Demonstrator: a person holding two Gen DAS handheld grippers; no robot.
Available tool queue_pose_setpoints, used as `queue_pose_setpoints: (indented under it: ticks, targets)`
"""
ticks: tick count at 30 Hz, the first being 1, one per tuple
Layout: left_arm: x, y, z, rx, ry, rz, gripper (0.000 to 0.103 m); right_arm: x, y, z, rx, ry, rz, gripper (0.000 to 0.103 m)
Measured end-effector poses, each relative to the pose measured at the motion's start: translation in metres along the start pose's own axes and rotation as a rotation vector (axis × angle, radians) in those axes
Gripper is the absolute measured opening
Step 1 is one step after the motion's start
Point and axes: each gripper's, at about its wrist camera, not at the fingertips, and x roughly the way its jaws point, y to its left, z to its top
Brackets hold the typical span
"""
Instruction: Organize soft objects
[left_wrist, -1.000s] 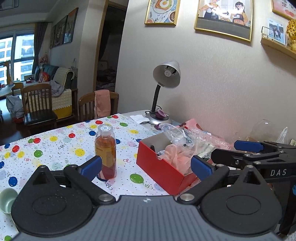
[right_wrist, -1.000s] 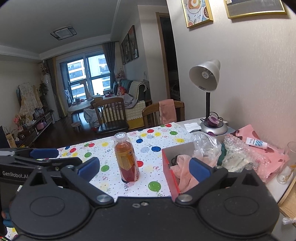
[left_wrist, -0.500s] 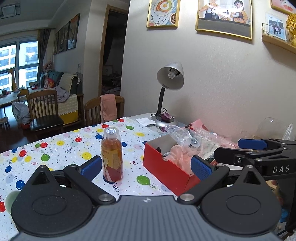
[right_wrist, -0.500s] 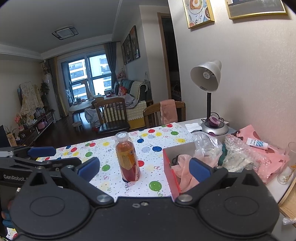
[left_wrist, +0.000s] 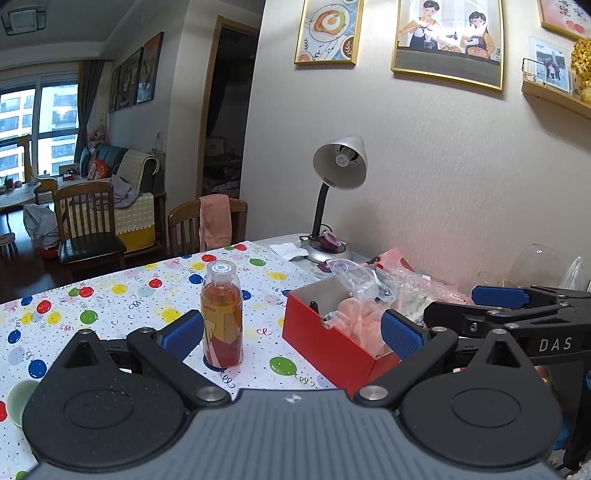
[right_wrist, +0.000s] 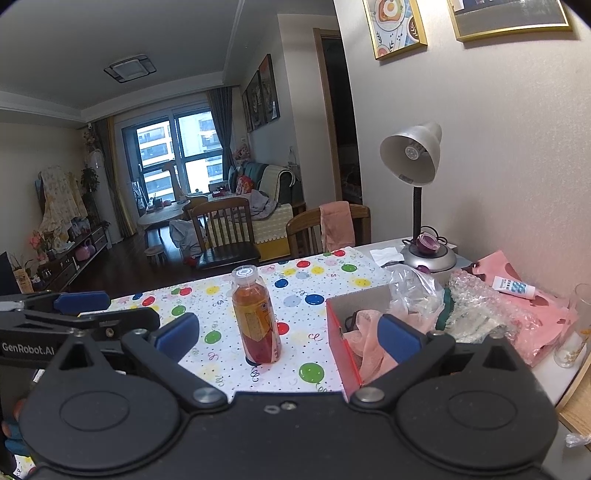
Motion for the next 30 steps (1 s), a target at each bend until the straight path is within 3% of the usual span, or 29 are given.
queue_pose_setpoints:
  ticks: [30]
  targets:
    - [-0.0032, -0.0053, 0.0021, -0.002, -0.027, -0.030, 0.103, -0.0013, 0.0054, -0.0055, 0.004, -0.002, -0.026, 0.103]
